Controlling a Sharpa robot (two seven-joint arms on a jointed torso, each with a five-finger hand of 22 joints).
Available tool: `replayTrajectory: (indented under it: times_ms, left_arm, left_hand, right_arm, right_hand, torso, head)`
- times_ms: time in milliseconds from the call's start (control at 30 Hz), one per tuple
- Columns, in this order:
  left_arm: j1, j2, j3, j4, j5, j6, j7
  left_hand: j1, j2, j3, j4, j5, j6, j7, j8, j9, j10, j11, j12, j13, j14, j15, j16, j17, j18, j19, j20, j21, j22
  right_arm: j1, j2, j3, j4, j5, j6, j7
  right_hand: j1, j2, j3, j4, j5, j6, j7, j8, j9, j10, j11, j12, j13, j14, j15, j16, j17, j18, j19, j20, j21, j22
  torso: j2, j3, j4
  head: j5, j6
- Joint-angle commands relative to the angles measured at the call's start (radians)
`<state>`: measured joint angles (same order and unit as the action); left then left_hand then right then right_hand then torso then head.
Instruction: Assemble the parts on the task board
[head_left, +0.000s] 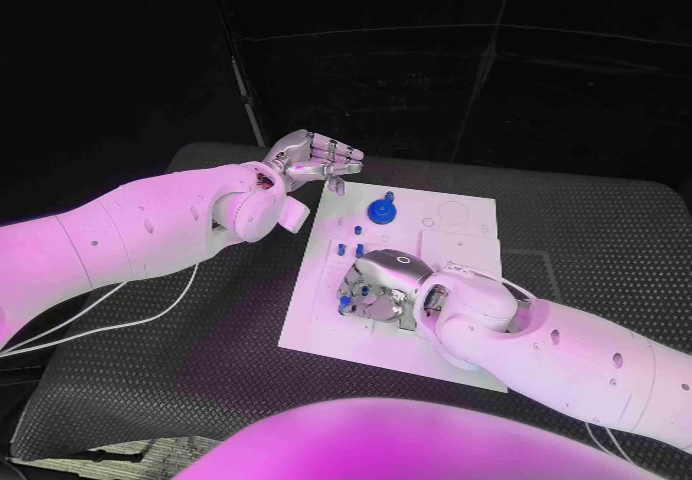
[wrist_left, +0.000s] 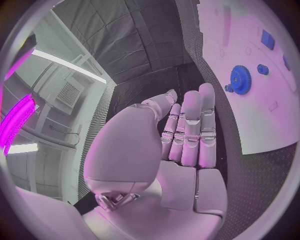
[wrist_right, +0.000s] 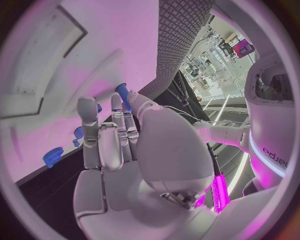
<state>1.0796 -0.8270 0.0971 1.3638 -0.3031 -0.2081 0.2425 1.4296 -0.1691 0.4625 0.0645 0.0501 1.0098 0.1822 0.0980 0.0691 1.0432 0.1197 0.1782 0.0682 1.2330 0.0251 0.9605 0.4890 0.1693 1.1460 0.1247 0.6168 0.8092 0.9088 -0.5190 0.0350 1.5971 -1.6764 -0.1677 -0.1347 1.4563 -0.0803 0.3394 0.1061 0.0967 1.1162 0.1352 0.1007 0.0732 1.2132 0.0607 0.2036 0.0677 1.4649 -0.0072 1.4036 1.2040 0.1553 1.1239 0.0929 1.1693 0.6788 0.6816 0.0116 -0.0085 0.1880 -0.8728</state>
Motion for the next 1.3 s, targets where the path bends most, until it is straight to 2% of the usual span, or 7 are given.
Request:
replayTrajectory:
  times_ms: [33,233,533,733,900,1067,1300]
  left_arm:
    - [0.002,0.000,0.001,0.002,0.004,0.010,0.002]
    - [0.002,-0.001,0.001,0.003,0.004,0.010,0.001]
    - [0.002,-0.001,0.001,0.003,0.004,0.012,-0.001]
    - [0.002,-0.002,0.001,0.002,0.004,0.012,-0.002]
    - [0.002,-0.002,0.001,0.003,0.004,0.012,-0.003]
    - [0.002,-0.003,0.001,0.002,0.004,0.013,-0.003]
    - [0.002,-0.003,0.001,0.002,0.004,0.014,-0.005]
  left_hand:
    - [0.000,0.011,0.000,-0.006,0.001,0.002,0.004,0.005,-0.001,-0.005,0.001,0.005,-0.002,-0.008,0.003,-0.003,-0.002,0.013,-0.006,0.001,-0.006,-0.001]
    - [0.000,0.011,0.000,-0.006,0.001,0.002,0.004,0.005,-0.001,-0.005,0.001,0.005,-0.002,-0.008,0.003,-0.003,-0.002,0.013,-0.006,0.001,-0.006,-0.001]
    - [0.000,0.011,0.000,-0.006,0.001,0.002,0.004,0.005,-0.001,-0.006,0.001,0.006,-0.002,-0.008,0.003,-0.003,-0.002,0.013,-0.006,0.001,-0.006,-0.002]
    - [-0.001,0.011,-0.001,-0.005,0.001,0.001,0.005,0.005,-0.002,-0.007,0.001,0.006,-0.002,-0.008,0.003,-0.003,-0.002,0.013,-0.006,0.001,-0.006,-0.002]
    - [-0.001,0.011,-0.001,-0.005,0.001,0.001,0.005,0.005,-0.002,-0.007,0.001,0.006,-0.002,-0.008,0.003,-0.003,-0.002,0.013,-0.006,0.001,-0.006,-0.002]
    - [-0.001,0.011,-0.001,-0.005,0.001,0.001,0.005,0.005,-0.002,-0.007,0.002,0.006,-0.002,-0.008,0.003,-0.003,-0.002,0.013,-0.006,0.001,-0.006,-0.002]
    - [-0.002,0.011,-0.002,-0.005,0.001,0.001,0.004,0.005,-0.002,-0.009,0.002,0.006,-0.002,-0.008,0.003,-0.003,-0.003,0.013,-0.006,0.001,-0.007,-0.002]
  right_arm:
    - [-0.002,0.003,-0.007,-0.003,-0.043,0.008,-0.023]
    - [-0.002,0.004,-0.020,-0.002,-0.057,0.017,-0.033]
    - [-0.002,0.004,-0.024,-0.001,-0.072,0.024,-0.039]
    - [-0.002,0.003,-0.025,-0.001,-0.076,0.014,-0.044]
    - [-0.002,0.001,-0.025,0.001,-0.079,-0.015,-0.048]
    - [-0.002,-0.001,-0.025,0.005,-0.080,-0.052,-0.040]
    - [-0.005,-0.008,-0.025,0.017,-0.078,-0.120,-0.015]
  right_hand:
    - [0.000,0.007,0.006,0.002,0.006,0.003,0.002,0.001,0.000,0.003,0.003,-0.005,0.000,0.044,-0.007,0.001,-0.002,0.001,0.002,0.000,-0.001,-0.003]
    - [-0.005,0.001,0.005,0.002,0.004,-0.002,0.004,-0.002,-0.001,0.000,0.005,-0.010,0.000,0.043,-0.006,0.000,-0.005,0.001,-0.001,0.001,-0.003,-0.008]
    - [-0.009,-0.005,0.004,0.002,0.003,-0.006,0.005,-0.006,-0.002,-0.002,0.007,-0.016,0.000,0.042,-0.005,-0.001,-0.008,0.001,-0.002,0.002,-0.004,-0.009]
    - [-0.017,-0.015,0.004,0.001,0.004,-0.024,0.014,-0.019,-0.006,-0.023,0.015,-0.035,-0.002,0.041,0.002,-0.003,-0.011,0.002,-0.006,0.006,-0.006,-0.014]
    - [-0.033,-0.044,-0.003,0.001,0.015,-0.111,0.032,-0.041,-0.012,-0.106,0.040,-0.075,-0.005,0.038,0.024,-0.006,-0.020,0.003,-0.018,0.023,-0.015,-0.030]
    - [-0.041,-0.064,-0.030,-0.008,0.036,-0.196,0.025,-0.041,-0.010,-0.178,0.047,-0.085,-0.003,0.030,0.029,-0.016,-0.041,0.010,-0.040,0.033,-0.032,-0.061]
    - [-0.047,-0.069,-0.069,-0.018,0.042,-0.230,0.017,-0.039,-0.008,-0.218,0.051,-0.067,0.000,0.023,0.033,-0.024,-0.057,0.014,-0.056,0.037,-0.048,-0.087]
  torso:
    - [0.001,0.0000,0.0001]
    - [0.000,-0.0001,0.0002]
    - [-0.001,0.0001,0.0003]
    - [0.000,0.0006,0.0000]
    - [0.000,0.0003,-0.0003]
    - [0.000,0.0005,-0.0002]
    - [0.000,0.0007,0.0000]
  head:
    - [0.000,0.000]
    - [0.000,0.000]
    - [-0.001,0.000]
    - [-0.001,0.000]
    - [-0.002,0.000]
    - [-0.002,0.000]
    - [-0.003,0.000]
